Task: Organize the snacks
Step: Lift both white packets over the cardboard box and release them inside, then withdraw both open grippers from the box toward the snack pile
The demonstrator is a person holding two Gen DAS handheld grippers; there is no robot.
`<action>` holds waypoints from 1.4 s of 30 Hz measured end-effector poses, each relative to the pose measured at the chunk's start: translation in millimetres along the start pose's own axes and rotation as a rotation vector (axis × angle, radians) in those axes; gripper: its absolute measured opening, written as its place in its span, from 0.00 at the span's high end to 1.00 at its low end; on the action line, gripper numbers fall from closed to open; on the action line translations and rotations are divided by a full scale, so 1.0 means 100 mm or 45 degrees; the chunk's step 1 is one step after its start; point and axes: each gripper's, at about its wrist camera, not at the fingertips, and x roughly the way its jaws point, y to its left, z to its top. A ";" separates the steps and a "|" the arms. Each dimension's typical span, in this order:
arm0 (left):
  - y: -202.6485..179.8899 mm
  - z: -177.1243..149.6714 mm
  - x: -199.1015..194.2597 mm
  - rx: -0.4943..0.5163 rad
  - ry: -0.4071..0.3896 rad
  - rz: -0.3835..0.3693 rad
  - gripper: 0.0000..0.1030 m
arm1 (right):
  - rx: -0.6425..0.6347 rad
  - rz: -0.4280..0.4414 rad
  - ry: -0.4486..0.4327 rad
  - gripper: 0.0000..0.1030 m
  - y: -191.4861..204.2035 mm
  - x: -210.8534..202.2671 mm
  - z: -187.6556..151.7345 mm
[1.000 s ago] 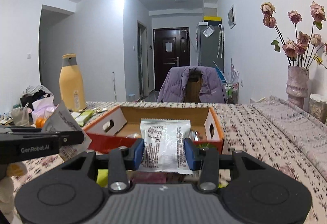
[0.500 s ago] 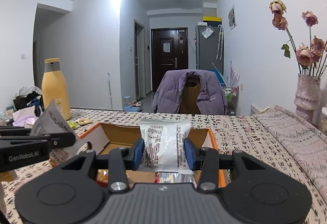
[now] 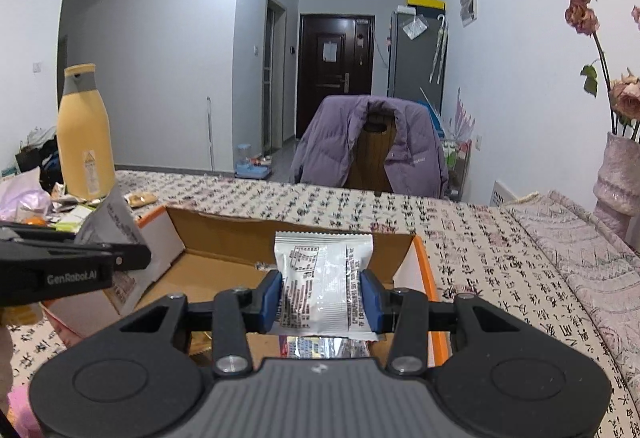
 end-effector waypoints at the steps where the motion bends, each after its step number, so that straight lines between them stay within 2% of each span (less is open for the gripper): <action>1: 0.01 -0.01 0.02 -0.004 0.009 0.003 0.82 | -0.003 0.002 0.017 0.59 0.00 0.03 -0.01; 4: 0.05 -0.04 0.04 -0.012 0.018 0.020 0.77 | -0.005 0.007 0.056 0.58 0.00 0.09 -0.03; 5: 0.06 -0.05 0.03 -0.012 0.015 0.022 0.69 | -0.005 0.008 0.064 0.53 0.01 0.09 -0.04; 6: 0.06 -0.05 0.02 -0.014 0.013 0.026 0.51 | 0.000 0.012 0.070 0.47 0.01 0.09 -0.05; 7: 0.07 -0.05 0.00 -0.023 0.010 0.040 0.37 | 0.008 0.012 0.072 0.32 -0.01 0.09 -0.05; 8: 0.08 -0.05 -0.01 -0.033 0.004 0.061 0.17 | 0.015 0.009 0.069 0.25 -0.01 0.08 -0.05; 9: 0.08 -0.05 -0.04 -0.038 -0.015 0.083 0.07 | 0.019 0.005 0.061 0.16 -0.01 0.07 -0.05; 11: 0.09 -0.05 -0.11 -0.033 -0.051 0.116 0.00 | 0.026 -0.001 0.051 0.04 -0.03 0.03 -0.05; 13: 0.09 -0.04 -0.18 -0.041 -0.073 0.113 0.00 | 0.035 0.002 0.045 0.00 -0.05 -0.01 -0.05; 24: 0.06 -0.10 -0.47 -0.036 -0.110 0.092 0.00 | 0.046 0.001 -0.021 0.00 -0.03 -0.38 -0.08; 42: 0.00 -0.55 -1.19 0.009 -0.192 0.082 0.00 | 0.045 0.026 -0.088 0.00 0.17 -1.10 -0.39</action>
